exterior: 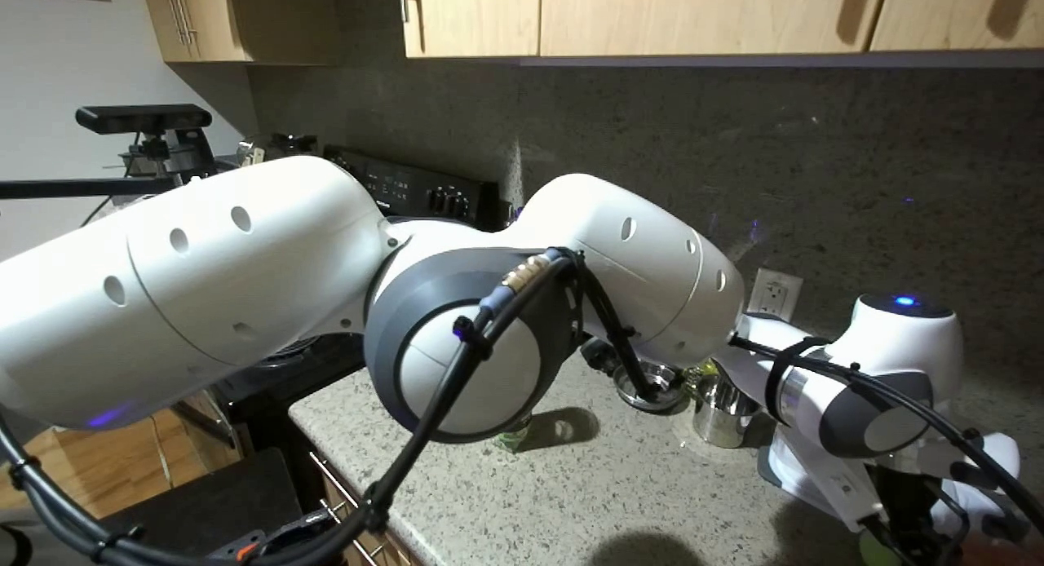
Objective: Put the two tennis balls inside the container then place the black lid on top of the container
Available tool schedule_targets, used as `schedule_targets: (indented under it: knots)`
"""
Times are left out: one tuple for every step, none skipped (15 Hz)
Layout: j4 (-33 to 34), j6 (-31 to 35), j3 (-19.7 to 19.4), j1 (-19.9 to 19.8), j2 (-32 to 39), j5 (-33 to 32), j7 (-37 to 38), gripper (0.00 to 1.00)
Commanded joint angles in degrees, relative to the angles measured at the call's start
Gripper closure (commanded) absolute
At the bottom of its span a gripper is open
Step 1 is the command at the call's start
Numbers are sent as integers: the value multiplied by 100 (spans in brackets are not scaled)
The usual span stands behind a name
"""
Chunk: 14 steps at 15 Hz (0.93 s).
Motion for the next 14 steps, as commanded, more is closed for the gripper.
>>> schedule_targets:
  knots:
    - [-90,-208,147,-11,-181,13,-298,58]
    - [-242,-234,157,21,-304,-18,-406,58]
    - [-361,-278,172,43,-403,-39,-509,58]
    - [-539,-365,177,80,-550,-64,-623,58]
    - [-670,-498,194,100,-666,-68,-749,58]
    - [-804,-590,193,126,-777,-68,-848,58]
    - [-992,-716,176,164,-927,-79,-915,58]
    - [-1136,-846,158,194,-1046,-96,-982,58]
    - [-1294,-945,143,215,-1171,-105,-1030,58]
    - [-1448,-1044,130,237,-1295,-119,-1057,58]
    - [-1601,-1100,129,254,-1412,-124,-1094,58]
    - [-1794,-1161,110,293,-1561,-150,-1090,58]
    - [-1948,-1200,119,304,-1677,-154,-1149,58]
    - [-2132,-1221,120,326,-1814,-170,-1160,58]
